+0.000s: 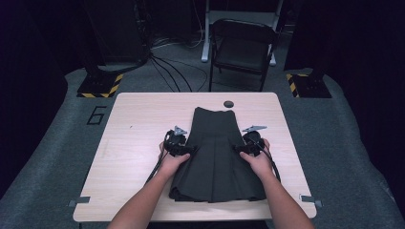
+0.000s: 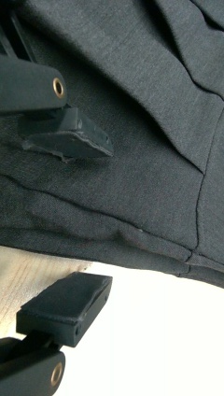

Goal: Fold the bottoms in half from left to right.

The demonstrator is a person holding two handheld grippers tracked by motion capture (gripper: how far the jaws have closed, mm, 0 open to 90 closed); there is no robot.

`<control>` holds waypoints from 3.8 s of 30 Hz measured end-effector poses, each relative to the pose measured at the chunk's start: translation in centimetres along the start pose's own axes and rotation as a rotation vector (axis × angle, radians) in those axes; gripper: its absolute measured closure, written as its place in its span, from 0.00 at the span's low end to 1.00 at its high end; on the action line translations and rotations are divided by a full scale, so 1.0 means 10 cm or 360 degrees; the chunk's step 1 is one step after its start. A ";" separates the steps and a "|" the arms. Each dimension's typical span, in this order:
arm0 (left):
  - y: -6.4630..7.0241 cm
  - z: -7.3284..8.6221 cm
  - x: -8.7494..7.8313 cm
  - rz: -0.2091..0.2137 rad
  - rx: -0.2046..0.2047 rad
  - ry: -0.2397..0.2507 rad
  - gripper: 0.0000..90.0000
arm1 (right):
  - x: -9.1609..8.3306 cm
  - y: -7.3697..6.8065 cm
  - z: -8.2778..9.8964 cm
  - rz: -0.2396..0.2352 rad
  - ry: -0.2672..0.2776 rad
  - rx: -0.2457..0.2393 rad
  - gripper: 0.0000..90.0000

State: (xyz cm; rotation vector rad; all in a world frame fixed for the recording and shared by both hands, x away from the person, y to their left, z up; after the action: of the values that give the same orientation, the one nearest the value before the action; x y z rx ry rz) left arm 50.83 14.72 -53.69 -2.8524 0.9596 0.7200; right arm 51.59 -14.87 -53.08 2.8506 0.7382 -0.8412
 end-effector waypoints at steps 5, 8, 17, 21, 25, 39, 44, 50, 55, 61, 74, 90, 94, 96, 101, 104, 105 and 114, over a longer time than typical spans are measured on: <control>0.02 0.02 -0.01 0.0020 -0.0005 0.0033 0.50 | -0.01 -0.02 0.00 0.0010 -0.0010 -0.0006 0.37; 0.02 0.02 -0.01 0.0031 -0.0023 0.0034 0.53 | -0.01 -0.03 0.01 -0.0003 0.0001 -0.0018 0.42; 0.05 0.03 -0.02 0.0027 -0.0069 0.0055 0.67 | -0.04 -0.07 0.03 -0.0061 0.0036 -0.0026 0.58; 0.06 0.04 -0.01 0.0011 -0.0126 0.0066 0.75 | -0.04 -0.08 0.03 -0.0074 0.0030 -0.0037 0.64; 0.06 0.03 -0.01 0.0010 -0.0131 0.0057 0.80 | -0.05 -0.11 0.02 -0.0092 0.0021 -0.0003 0.74; 0.09 -0.03 -0.04 -0.0013 -0.0099 0.0040 0.90 | -0.11 -0.15 -0.03 -0.0097 0.0004 -0.0033 0.86; 0.09 -0.06 -0.08 -0.0002 -0.0090 0.0050 0.90 | -0.17 -0.17 -0.05 -0.0117 0.0019 -0.0013 0.87; 0.10 -0.14 -0.23 0.0021 -0.0066 0.0099 0.91 | -0.30 -0.21 -0.13 -0.0161 0.0068 -0.0007 0.88; 0.07 -0.14 -0.41 0.0023 -0.0024 0.0108 0.91 | -0.38 -0.36 -0.17 -0.0205 0.0076 -0.0082 0.88; -0.02 -0.10 -0.61 0.0026 -0.0041 0.0117 0.90 | -0.43 -0.58 -0.20 -0.0268 0.0103 -0.0137 0.89; -0.03 0.05 -1.01 0.0039 -0.0025 0.0094 0.90 | -0.48 -0.80 -0.17 -0.0356 0.0102 -0.0186 0.89; -0.12 0.35 -1.16 0.0055 -0.0158 0.0043 0.90 | -0.41 -0.97 0.00 -0.0391 0.0009 -0.0215 0.89; -0.11 0.40 -1.11 0.0048 -0.0133 0.0017 0.90 | -0.38 -0.96 0.04 -0.0372 0.0006 -0.0202 0.88; -0.10 0.42 -1.09 0.0037 -0.0169 0.0026 0.89 | -0.36 -0.94 0.07 -0.0365 0.0000 -0.0211 0.87; -0.12 0.45 -1.08 0.0033 -0.0198 0.0019 0.84 | -0.32 -0.93 0.09 -0.0362 -0.0012 -0.0191 0.85; -0.14 0.45 -1.08 0.0032 -0.0212 0.0015 0.78 | -0.30 -0.93 0.11 -0.0357 -0.0014 -0.0183 0.84; -0.14 0.45 -1.08 0.0029 -0.0211 0.0016 0.76 | -0.30 -0.92 0.12 -0.0358 -0.0018 -0.0184 0.83; -0.14 0.46 -1.04 0.0013 -0.0212 0.0021 0.52 | -0.28 -0.91 0.13 -0.0336 -0.0001 -0.0185 0.69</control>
State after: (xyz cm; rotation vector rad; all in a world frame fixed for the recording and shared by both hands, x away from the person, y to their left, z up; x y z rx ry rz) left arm 42.48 22.58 -53.35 -2.9721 0.9605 0.7963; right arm 44.57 -8.30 -52.18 2.7037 1.0656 -0.7939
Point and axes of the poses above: each handheld gripper's, and its own axes: x roughly forward along the jaws, z roughly out of its underside, y roughly to its right, the point moved 2 cm from there along x, roughly forward along the jaws, and after that the axes turned 14 degrees about y, right-handed, at the moved point
